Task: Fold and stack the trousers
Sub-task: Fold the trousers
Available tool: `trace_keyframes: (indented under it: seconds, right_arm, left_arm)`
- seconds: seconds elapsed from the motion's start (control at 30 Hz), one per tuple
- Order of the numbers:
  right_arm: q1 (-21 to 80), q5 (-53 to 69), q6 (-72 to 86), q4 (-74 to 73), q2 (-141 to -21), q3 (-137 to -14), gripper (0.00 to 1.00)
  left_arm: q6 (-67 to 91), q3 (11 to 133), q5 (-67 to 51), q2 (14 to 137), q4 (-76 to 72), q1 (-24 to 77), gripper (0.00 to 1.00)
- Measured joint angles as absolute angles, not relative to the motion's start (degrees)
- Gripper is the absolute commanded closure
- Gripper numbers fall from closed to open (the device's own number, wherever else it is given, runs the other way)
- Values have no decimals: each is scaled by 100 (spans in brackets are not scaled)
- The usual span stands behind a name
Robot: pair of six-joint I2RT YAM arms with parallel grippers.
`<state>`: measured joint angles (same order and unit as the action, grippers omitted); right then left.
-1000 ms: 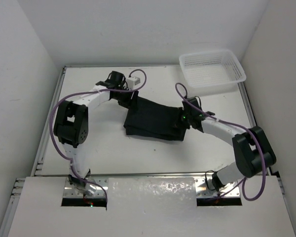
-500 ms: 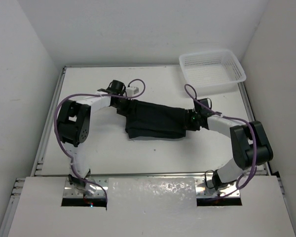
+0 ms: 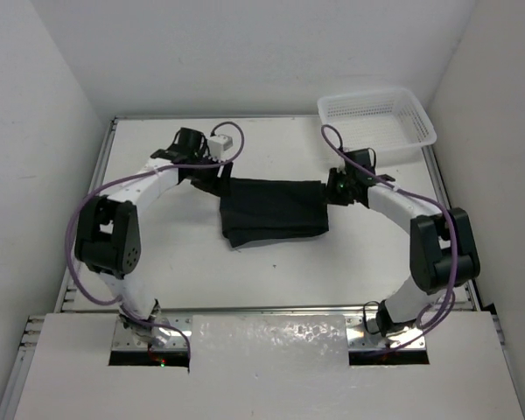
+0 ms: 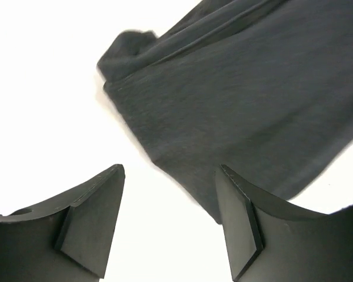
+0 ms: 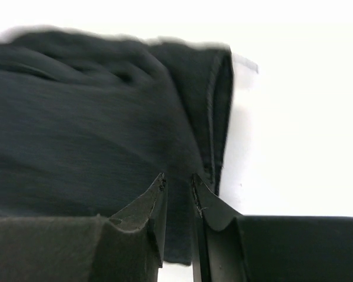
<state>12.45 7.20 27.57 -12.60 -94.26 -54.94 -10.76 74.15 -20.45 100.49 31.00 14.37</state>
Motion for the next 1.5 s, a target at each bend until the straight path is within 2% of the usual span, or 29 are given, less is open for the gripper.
trace_keyframes:
  seconds: [0.1,0.2,0.43,0.57,0.77,0.9,1.03,1.3,1.5]
  right_arm:
    - [1260,757,2720,-1157,-9078,-5614,80]
    - [1293,930,2834,-803,-9026,-5747,80]
    - [1361,1179,3227,-287,-10175,-6104,82]
    - [1306,1179,3330,-322,-10812,-6423,82]
    - [1181,1197,3450,-401,-11137,-6869,82]
    - [1160,1142,3433,-587,-11172,-7052,81]
    - [1149,1063,3295,-878,-11150,-7284,77]
    - [851,987,3000,-1417,-10208,-7472,54]
    - [10,1046,3048,-1459,-9054,-7052,36]
  left_arm:
    - [-1319,7424,-2324,9570,3164,1461,48]
    - [-1557,7303,-2591,9220,3170,1559,51]
    - [-2088,6226,-2510,9435,3288,1931,52]
    - [-2250,6125,-2241,9717,3280,1940,52]
    - [-2373,6125,-2051,9773,3127,1940,52]
    - [-2423,6125,-1946,9773,3107,1940,49]
    - [-2436,6156,-1905,9773,3159,1940,38]
    - [-2414,6744,-1844,9631,3415,1935,34]
    - [-2397,6991,-1662,9456,3476,1817,30]
